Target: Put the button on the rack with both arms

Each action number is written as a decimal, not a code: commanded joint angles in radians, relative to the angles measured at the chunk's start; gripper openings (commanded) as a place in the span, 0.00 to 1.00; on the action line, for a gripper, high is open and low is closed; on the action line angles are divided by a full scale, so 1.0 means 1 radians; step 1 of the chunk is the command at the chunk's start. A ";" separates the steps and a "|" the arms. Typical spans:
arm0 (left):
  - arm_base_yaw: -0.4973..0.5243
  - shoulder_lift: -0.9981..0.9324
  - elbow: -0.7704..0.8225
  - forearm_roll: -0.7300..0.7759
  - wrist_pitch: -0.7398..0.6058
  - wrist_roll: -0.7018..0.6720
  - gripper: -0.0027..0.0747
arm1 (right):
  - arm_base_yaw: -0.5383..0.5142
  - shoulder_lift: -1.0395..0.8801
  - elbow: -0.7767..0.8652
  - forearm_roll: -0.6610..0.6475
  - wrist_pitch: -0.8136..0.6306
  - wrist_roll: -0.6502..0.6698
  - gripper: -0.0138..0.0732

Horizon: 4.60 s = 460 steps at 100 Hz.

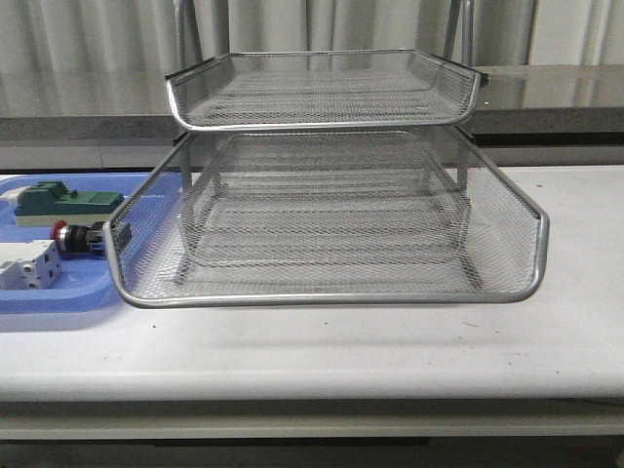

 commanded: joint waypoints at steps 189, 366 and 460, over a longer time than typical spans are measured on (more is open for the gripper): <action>-0.028 1.425 -1.090 -0.074 0.429 0.266 0.81 | -0.003 0.003 -0.034 -0.017 -0.060 -0.003 0.08; -0.070 2.214 -1.822 -0.128 0.850 1.154 0.81 | -0.003 0.003 -0.034 -0.017 -0.052 -0.003 0.08; -0.064 2.216 -2.076 -0.128 1.127 1.148 0.10 | -0.003 0.003 -0.034 -0.017 -0.052 -0.003 0.08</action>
